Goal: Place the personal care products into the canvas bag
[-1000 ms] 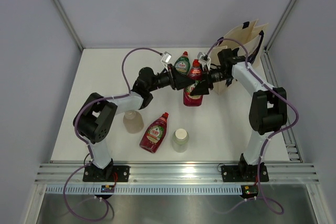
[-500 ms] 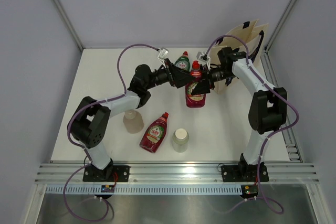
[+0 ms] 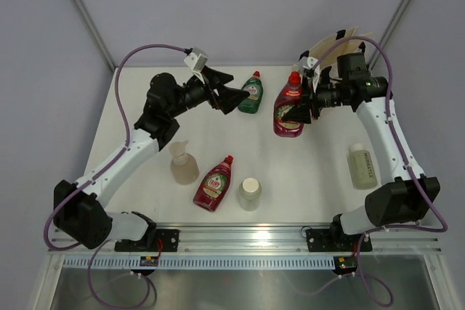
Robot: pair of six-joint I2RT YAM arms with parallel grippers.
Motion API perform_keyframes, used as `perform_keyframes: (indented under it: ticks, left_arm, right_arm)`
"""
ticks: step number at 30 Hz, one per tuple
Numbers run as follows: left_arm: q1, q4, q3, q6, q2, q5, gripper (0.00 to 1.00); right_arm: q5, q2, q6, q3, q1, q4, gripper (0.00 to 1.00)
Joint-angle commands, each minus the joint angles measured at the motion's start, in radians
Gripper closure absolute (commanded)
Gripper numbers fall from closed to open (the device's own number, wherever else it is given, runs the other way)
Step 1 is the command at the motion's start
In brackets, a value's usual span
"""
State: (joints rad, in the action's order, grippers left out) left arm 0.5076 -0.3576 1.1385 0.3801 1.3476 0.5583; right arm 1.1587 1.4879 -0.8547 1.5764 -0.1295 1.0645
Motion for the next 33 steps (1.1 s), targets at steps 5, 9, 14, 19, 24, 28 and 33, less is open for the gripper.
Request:
perform_keyframes:
  ticks: [5, 9, 14, 19, 24, 28, 33]
  left_arm:
    - [-0.011, 0.312, -0.025, -0.245, -0.209, -0.139, 0.01]
    - [-0.012, 0.319, -0.106, -0.251, -0.292, -0.173, 0.01]
    - [-0.014, 0.33, -0.175, -0.254, -0.35, -0.199, 0.01]
    - [-0.014, 0.348, -0.189, -0.262, -0.369, -0.21, 0.01]
    - [-0.014, 0.342, -0.192, -0.25, -0.357, -0.209, 0.01]
    - [-0.014, 0.344, -0.186, -0.234, -0.328, -0.218, 0.01]
    - [-0.014, 0.321, -0.175, -0.182, -0.275, -0.215, 0.01]
  right_arm:
    - [-0.176, 0.039, 0.428, 0.294, 0.161, -0.379, 1.0]
    - [-0.329, 0.214, 0.387, 0.608, 0.254, -0.327, 1.0]
    - [-0.505, 0.408, 0.209, 0.787, 0.261, -0.308, 1.0]
    - [-0.591, 0.556, 0.118, 0.931, 0.268, -0.366, 1.0]
    - [-0.62, 0.629, 0.138, 0.961, 0.269, -0.452, 1.0]
    - [-0.645, 0.641, 0.135, 0.903, 0.269, -0.494, 1.0]
    - [-0.695, 0.641, 0.123, 0.786, 0.268, -0.537, 1.0]
